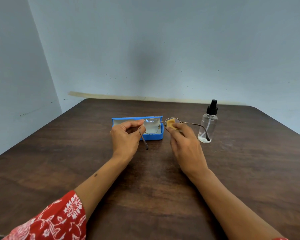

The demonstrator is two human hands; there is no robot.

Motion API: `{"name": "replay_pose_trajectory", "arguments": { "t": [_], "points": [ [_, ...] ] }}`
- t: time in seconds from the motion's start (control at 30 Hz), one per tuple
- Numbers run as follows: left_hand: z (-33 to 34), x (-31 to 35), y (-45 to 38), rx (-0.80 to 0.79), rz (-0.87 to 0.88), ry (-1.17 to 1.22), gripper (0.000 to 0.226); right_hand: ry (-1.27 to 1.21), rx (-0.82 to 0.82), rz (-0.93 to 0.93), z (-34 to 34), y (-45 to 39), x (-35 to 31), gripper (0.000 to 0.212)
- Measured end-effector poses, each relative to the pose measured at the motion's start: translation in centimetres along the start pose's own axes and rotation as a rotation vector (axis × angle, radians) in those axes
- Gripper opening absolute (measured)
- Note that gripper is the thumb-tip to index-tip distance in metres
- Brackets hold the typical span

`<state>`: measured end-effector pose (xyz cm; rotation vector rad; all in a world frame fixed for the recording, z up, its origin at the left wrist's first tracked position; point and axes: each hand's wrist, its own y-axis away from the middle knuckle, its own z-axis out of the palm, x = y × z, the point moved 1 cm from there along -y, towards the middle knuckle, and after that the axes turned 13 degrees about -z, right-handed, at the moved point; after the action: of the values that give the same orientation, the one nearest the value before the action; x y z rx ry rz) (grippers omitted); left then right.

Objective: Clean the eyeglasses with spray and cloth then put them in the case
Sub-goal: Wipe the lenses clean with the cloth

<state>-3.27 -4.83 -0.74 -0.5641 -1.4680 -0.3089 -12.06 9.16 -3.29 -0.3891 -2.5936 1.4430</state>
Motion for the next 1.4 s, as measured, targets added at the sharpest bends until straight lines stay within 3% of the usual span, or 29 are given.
{"name": "replay_pose_trajectory", "arguments": {
  "t": [0.07,0.17,0.33,0.5,0.6,0.67,0.83,1.0,1.07,1.17,1.4],
  "points": [
    [-0.04,0.11,-0.02,0.004,0.001,0.005,0.019,0.012,0.037,0.037,-0.26,0.04,0.27,0.027],
    [0.05,0.17,0.08,-0.002,-0.005,0.009,0.020,0.049,0.055,0.111,-0.51,0.15,0.57,0.037],
    [0.05,0.09,0.11,-0.005,0.001,0.014,0.020,0.020,0.026,-0.028,0.10,0.01,0.21,0.031],
    [0.04,0.18,0.05,-0.002,-0.012,0.022,0.019,0.049,0.045,0.098,-0.52,0.07,0.59,0.035],
    [0.16,0.07,0.10,-0.014,-0.016,0.041,0.019,0.044,0.023,0.003,-0.17,-0.03,0.10,0.026],
    [0.11,0.03,0.03,-0.012,-0.011,0.033,0.019,0.018,-0.011,-0.033,-0.06,-0.07,-0.19,0.032],
    [-0.01,0.13,0.00,-0.007,-0.011,0.031,0.018,0.040,0.013,0.090,-0.27,0.07,0.55,0.032],
    [0.12,0.01,0.13,-0.023,0.004,0.024,0.020,0.039,-0.004,-0.027,-0.03,-0.13,-0.13,0.034],
    [0.04,0.01,0.03,-0.019,-0.001,0.039,0.019,0.032,0.008,0.012,-0.09,-0.01,0.15,0.028],
    [0.01,-0.02,-0.08,-0.012,-0.001,0.040,0.018,0.038,0.013,0.109,-0.16,0.20,0.64,0.037],
    [0.15,-0.09,0.04,-0.024,0.008,0.034,0.019,0.043,-0.017,-0.006,0.05,-0.05,0.01,0.030]
  ]
}}
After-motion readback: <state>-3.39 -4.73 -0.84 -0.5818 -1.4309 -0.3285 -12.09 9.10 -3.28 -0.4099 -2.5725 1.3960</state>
